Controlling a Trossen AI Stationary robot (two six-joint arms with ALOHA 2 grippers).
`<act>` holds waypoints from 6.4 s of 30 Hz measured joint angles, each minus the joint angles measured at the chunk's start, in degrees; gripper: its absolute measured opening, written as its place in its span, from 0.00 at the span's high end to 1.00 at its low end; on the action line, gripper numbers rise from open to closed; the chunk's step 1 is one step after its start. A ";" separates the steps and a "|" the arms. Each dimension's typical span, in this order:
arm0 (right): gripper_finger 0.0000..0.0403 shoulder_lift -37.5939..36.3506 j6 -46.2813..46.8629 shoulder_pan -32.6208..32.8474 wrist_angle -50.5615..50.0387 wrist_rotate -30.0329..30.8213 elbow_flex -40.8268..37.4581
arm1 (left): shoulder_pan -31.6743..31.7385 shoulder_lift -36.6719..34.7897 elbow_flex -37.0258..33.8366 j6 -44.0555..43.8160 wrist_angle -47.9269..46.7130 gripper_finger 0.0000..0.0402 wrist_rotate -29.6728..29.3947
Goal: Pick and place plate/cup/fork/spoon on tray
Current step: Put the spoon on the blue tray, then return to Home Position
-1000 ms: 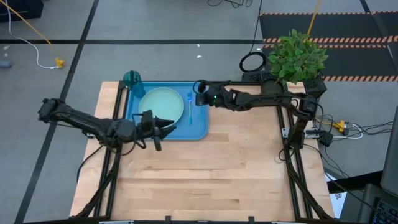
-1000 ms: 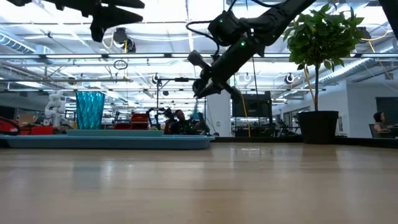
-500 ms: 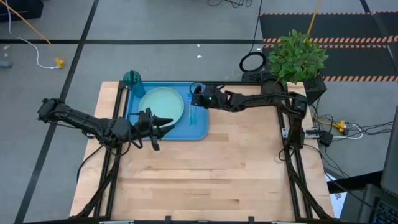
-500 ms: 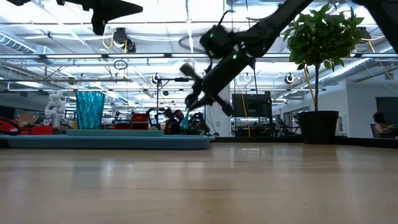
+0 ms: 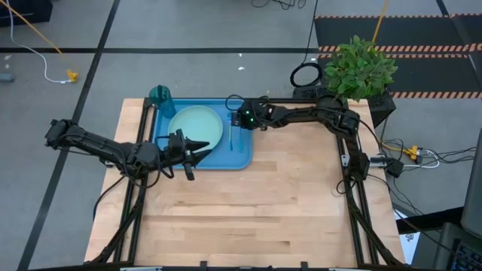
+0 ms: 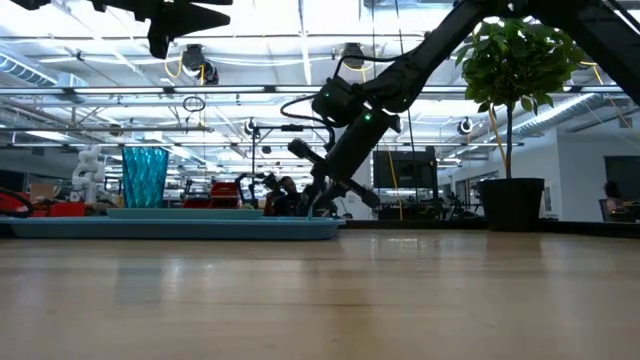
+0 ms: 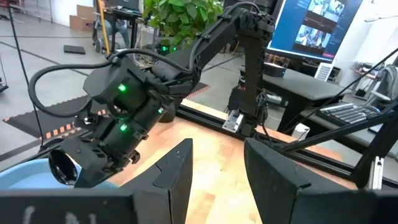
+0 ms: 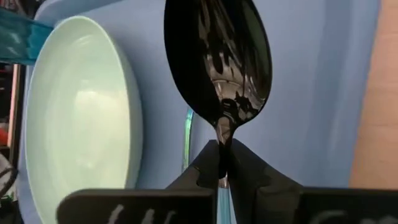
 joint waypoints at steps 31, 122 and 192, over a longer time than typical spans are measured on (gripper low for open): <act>0.94 -0.02 -4.60 0.01 0.49 3.24 -0.07 | 0.00 0.00 0.00 -0.15 -1.38 0.64 -0.03; 1.00 -0.74 -43.01 10.92 -13.21 -1.53 -0.11 | -0.44 0.15 -0.02 -1.01 -7.16 0.64 -0.04; 1.00 -97.41 -67.86 35.61 29.20 -1.70 -78.60 | 1.57 -14.32 -23.54 11.39 4.99 0.96 14.60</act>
